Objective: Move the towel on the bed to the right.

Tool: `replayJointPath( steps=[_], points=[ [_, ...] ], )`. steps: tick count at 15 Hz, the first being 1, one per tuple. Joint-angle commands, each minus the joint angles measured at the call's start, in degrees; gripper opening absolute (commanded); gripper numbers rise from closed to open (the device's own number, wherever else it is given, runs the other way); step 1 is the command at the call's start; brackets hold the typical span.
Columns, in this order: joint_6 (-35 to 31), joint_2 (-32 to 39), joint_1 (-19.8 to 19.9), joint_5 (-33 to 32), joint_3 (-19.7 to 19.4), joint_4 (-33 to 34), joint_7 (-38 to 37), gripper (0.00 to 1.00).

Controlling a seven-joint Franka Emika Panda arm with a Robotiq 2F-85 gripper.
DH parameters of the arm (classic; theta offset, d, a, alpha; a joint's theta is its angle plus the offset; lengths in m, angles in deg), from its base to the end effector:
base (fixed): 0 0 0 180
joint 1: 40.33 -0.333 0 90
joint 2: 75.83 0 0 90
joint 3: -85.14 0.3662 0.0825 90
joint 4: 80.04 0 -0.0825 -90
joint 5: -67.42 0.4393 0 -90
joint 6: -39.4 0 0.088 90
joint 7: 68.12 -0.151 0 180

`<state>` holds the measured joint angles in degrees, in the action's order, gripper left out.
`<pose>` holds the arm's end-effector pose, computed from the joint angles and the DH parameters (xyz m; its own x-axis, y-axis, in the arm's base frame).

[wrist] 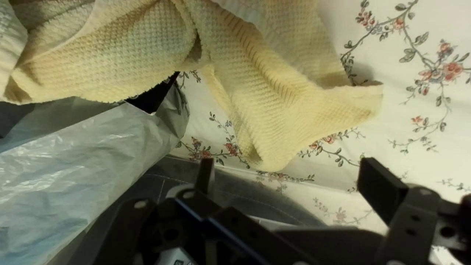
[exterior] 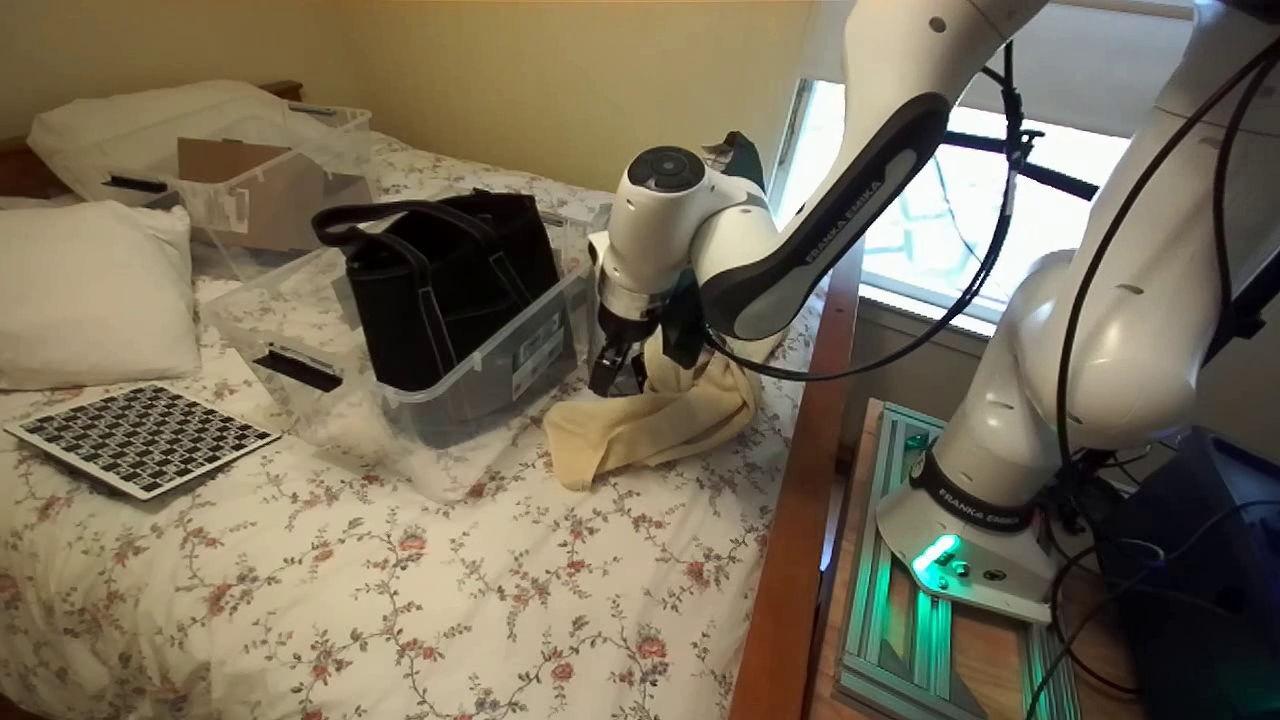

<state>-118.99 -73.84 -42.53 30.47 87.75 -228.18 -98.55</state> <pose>0.4867 0.0569 0.2169 0.9678 0.1585 0.1955 0.1116 -0.9665 0.2309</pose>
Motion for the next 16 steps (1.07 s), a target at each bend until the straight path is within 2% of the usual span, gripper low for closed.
replayJointPath(
  steps=[1,8,16],
  points=[
    [-3.5,6.0,1.1,0.3,-0.6,1.6,6.9,1.00],
    [-3.5,15.1,1.0,-2.7,-1.0,5.2,13.5,1.00],
    [-6.8,23.6,-0.9,-13.0,-5.0,10.3,11.6,1.00]
  ],
)
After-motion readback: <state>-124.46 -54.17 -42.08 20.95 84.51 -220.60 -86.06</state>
